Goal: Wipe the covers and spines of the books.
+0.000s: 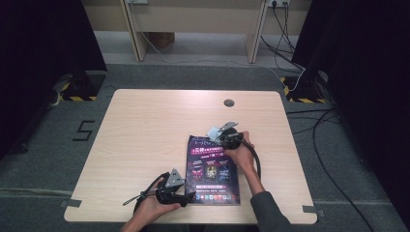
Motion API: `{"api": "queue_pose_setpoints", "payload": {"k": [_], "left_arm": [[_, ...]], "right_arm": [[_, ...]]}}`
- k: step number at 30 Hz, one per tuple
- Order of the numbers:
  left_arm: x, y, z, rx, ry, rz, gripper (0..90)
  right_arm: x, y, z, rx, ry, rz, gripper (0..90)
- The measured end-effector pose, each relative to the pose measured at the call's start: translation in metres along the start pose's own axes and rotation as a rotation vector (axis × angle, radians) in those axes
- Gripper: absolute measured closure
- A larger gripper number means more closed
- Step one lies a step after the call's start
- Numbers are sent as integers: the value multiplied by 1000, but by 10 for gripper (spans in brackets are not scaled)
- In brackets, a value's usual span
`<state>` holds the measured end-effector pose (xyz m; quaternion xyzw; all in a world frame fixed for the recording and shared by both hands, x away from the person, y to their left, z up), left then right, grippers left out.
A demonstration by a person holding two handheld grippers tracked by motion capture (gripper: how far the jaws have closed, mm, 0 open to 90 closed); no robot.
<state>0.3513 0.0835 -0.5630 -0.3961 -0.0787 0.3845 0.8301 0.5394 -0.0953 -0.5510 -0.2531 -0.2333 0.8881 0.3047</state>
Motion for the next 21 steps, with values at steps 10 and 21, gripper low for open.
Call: {"api": "queue_pose_setpoints", "payload": {"k": [10, 21], "left_arm": [[0, 0, 0, 1, 1, 6, 394], [0, 0, 0, 3, 0, 3, 393]], "right_arm": [[-14, 17, 7, 8, 14, -93, 768], [33, -16, 1, -32, -64, 22, 765]]}}
Point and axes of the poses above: each handheld gripper's, and its own axes: z roughly backward along the jaws, y roughly out of its underside, x roughly to its left, the point moved 8 cm from there along -z, roughly forward along the jaws, and after that the axes turned 8 degrees about z, right-handed, at the moved point
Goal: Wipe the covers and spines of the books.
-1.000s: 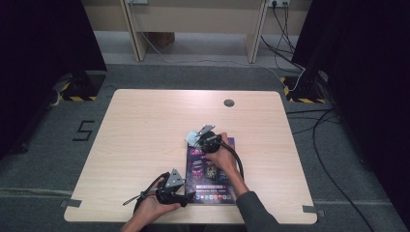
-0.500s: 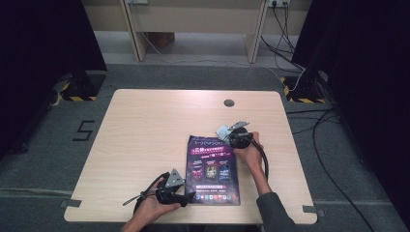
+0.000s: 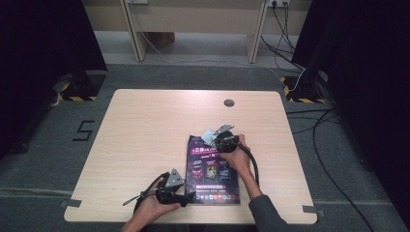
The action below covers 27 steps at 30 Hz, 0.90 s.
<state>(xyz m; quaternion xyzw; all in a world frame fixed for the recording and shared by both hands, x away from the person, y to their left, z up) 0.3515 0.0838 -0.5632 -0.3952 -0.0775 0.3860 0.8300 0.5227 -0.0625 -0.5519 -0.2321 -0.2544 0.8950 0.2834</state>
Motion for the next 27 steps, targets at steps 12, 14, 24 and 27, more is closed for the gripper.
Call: {"api": "queue_pose_setpoints", "payload": {"k": [12, 14, 24, 27], "left_arm": [[0, 0, 0, -1, -2, 1, 393], [0, 0, 0, -3, -3, -3, 393], [-1, 0, 0, -4, -5, -4, 393], [-1, 0, 0, -5, -4, -1, 393]], "right_arm": [[59, -32, -5, -38, -100, 124, 764], [67, -33, -3, -47, -125, 137, 764], [51, -10, 9, -53, -109, 123, 766], [31, 6, 14, -32, -70, 81, 766]]}}
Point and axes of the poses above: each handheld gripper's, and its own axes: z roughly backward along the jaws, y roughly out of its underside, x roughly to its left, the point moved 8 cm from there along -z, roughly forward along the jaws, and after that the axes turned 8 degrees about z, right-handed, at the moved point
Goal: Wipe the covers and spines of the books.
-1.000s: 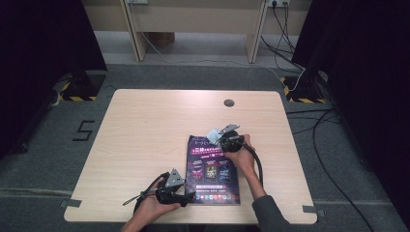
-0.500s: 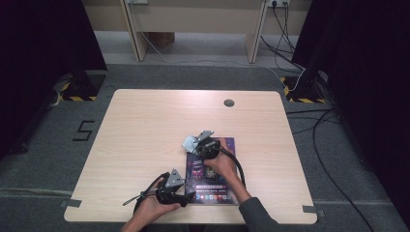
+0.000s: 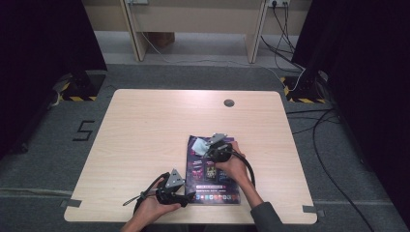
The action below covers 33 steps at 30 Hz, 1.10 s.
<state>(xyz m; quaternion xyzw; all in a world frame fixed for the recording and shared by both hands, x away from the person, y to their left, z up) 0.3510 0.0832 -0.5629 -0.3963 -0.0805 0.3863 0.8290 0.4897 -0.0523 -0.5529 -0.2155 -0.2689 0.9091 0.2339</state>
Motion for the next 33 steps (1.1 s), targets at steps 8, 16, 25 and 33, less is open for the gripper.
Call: {"api": "queue_pose_setpoints", "payload": {"k": [8, 16, 25, 33], "left_arm": [[1, 0, 0, 1, 2, 0, 391], [1, 0, 0, 2, 6, 5, 384], [1, 0, 0, -3, 2, 11, 377], [1, 0, 0, 3, -1, -1, 374]], "right_arm": [[-40, 48, 24, 21, 85, -101, 764], [-31, 46, 26, 37, 103, -74, 767], [0, 31, 24, -9, 8, -40, 756], [6, 29, 24, -3, 9, -24, 755]]}}
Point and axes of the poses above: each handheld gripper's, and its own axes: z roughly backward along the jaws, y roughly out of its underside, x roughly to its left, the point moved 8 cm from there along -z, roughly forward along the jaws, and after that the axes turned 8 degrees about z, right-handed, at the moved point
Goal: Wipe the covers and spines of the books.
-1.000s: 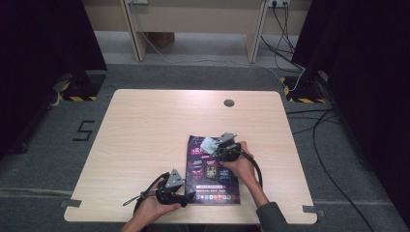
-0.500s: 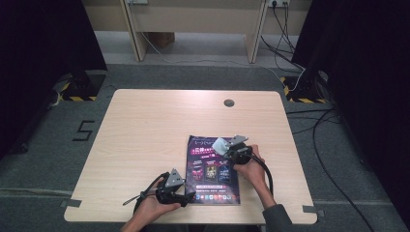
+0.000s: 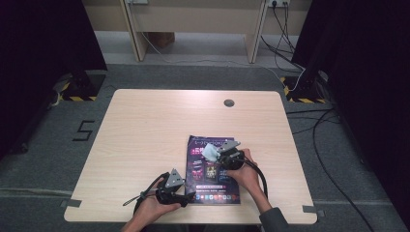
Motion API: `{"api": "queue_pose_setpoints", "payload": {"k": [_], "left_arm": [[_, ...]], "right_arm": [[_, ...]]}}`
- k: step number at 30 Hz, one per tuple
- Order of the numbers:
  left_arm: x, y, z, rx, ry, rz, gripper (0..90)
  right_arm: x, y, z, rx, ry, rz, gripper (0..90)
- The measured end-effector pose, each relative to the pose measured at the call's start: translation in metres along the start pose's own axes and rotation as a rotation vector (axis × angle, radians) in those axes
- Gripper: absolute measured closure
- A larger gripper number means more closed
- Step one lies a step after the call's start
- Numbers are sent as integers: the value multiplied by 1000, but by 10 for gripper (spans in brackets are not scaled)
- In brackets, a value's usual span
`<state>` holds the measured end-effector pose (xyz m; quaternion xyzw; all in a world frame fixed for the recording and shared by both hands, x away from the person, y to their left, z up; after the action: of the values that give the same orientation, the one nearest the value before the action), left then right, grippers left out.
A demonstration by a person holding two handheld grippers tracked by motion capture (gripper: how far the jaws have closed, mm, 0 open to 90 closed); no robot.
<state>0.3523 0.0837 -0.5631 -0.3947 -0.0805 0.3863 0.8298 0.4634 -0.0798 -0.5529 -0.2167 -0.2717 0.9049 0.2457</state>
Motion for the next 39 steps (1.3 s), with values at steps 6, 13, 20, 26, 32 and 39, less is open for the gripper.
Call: {"api": "queue_pose_setpoints", "payload": {"k": [6, 13, 20, 26, 32, 39], "left_arm": [[1, -4, -4, -3, -3, 11, 363], [2, -10, -10, -10, -34, 1, 357], [0, -9, -8, -27, -64, -15, 363], [4, -5, -3, -15, -29, 54, 322], [17, 1, 18, -30, 2, 144, 287], [34, 10, 33, -33, -19, 193, 264]], "right_arm": [[-6, -1, -3, 7, 24, 1, 755], [-17, 1, -5, 8, 32, -48, 756], [8, -18, -12, -15, -16, -5, 755], [37, -36, -16, -25, -56, 79, 756], [25, -27, -14, -29, -58, 41, 755], [7, -11, -7, -15, -30, -17, 754]]}}
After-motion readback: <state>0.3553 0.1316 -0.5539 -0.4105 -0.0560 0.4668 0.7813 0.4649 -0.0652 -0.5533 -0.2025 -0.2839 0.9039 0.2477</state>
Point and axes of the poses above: each handheld gripper's, and its own axes: z roughly backward along the jaws, y roughly out of its underside, x roughly to its left, the point moved 8 cm from there along -z, roughly forward along the jaws, and after that the axes turned 8 degrees about z, right-handed, at the moved point
